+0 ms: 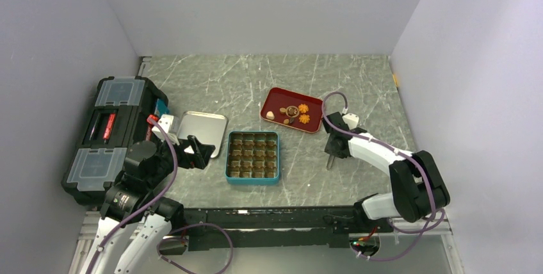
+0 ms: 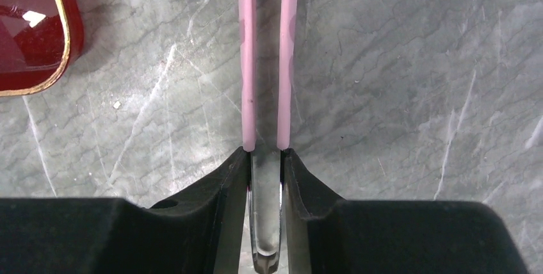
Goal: Pack the cookies
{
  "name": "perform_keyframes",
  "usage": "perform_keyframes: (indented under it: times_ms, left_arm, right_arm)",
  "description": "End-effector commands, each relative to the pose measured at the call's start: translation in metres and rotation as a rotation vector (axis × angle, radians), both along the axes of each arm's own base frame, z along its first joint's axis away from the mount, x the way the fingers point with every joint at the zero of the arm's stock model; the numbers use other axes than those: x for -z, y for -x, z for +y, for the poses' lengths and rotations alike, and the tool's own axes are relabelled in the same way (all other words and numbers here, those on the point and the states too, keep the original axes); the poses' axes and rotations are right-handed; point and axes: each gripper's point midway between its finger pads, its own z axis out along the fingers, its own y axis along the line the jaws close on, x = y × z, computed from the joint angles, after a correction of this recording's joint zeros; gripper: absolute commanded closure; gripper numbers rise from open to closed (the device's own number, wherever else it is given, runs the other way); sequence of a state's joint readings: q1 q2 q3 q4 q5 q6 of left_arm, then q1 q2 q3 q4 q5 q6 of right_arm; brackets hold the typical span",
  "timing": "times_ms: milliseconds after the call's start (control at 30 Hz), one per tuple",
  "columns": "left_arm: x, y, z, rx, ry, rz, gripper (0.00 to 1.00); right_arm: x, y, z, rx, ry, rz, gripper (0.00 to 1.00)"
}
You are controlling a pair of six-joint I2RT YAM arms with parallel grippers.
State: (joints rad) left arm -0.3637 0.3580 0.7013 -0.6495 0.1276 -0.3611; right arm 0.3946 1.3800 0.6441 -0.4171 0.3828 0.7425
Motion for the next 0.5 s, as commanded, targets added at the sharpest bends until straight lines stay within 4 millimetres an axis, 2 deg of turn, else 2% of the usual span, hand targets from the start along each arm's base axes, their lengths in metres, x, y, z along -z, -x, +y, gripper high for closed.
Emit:
perform_keyframes:
  times_ms: [0, 267, 467]
  left_arm:
    - [-0.013, 0.0, -0.003, 0.012, 0.02, -0.034, 0.01]
    - [-0.014, 0.0, -0.003, 0.015, 0.02, -0.033, 0.01]
    - [-0.014, 0.0, -0.003, 0.015, 0.021, -0.035, 0.01]
  right_arm:
    - [-0.028, -0.011, 0.007, -0.022, -0.018, -0.062, 0.76]
    - [-0.053, -0.009, 0.006, -0.075, 0.005, -0.103, 0.75]
    - [-0.068, -0.013, 0.019, -0.178, -0.019, -0.145, 0.73]
